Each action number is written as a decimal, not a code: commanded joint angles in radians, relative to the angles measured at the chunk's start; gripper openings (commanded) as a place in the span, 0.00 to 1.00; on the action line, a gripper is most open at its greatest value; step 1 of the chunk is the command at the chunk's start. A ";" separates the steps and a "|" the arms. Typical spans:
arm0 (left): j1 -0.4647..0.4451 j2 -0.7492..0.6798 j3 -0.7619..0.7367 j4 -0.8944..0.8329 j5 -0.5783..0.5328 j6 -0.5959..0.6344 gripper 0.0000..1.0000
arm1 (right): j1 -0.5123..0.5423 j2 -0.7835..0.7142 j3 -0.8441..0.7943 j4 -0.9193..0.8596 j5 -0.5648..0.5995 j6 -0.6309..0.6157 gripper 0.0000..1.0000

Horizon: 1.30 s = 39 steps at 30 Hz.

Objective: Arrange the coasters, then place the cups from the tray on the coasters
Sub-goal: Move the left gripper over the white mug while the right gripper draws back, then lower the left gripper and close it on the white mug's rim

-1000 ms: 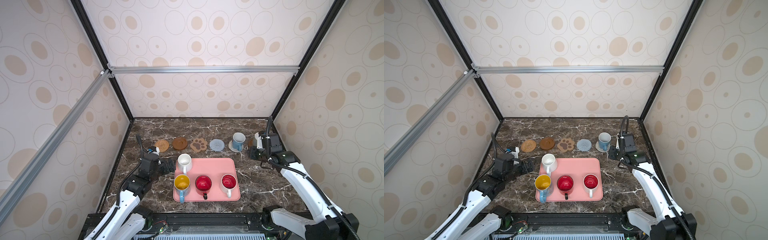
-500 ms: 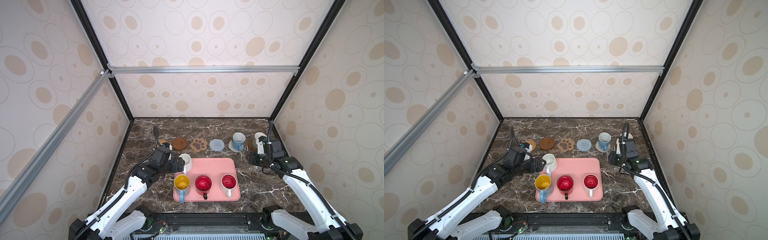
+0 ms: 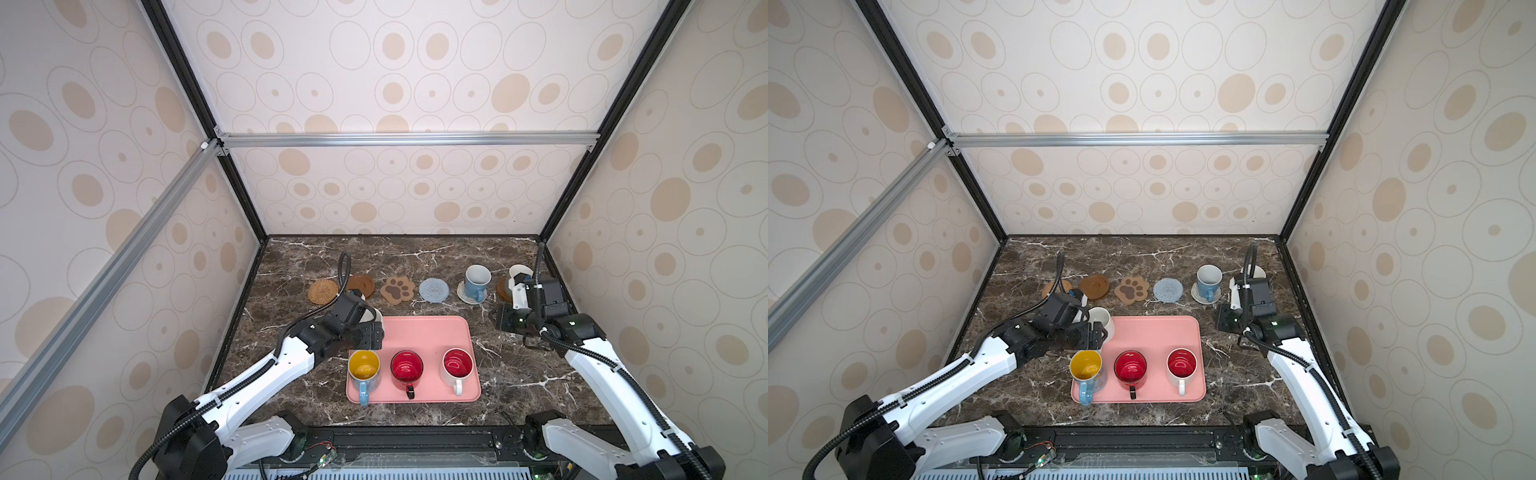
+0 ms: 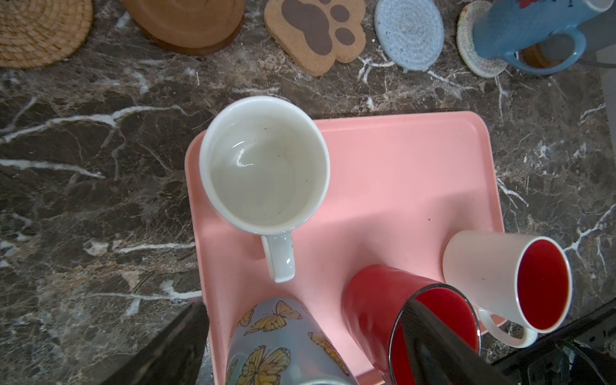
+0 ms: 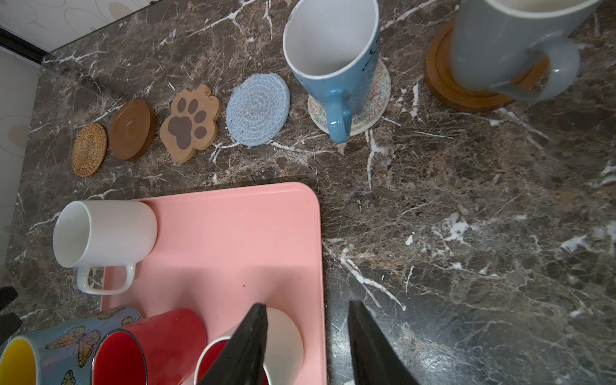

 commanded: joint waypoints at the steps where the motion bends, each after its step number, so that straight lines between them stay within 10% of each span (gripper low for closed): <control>1: -0.015 0.008 0.033 -0.033 -0.026 -0.021 0.90 | -0.005 -0.022 -0.013 -0.019 -0.008 -0.008 0.44; 39: -0.026 0.269 0.073 -0.005 -0.082 0.029 0.62 | -0.005 -0.121 0.000 -0.151 0.010 0.065 0.44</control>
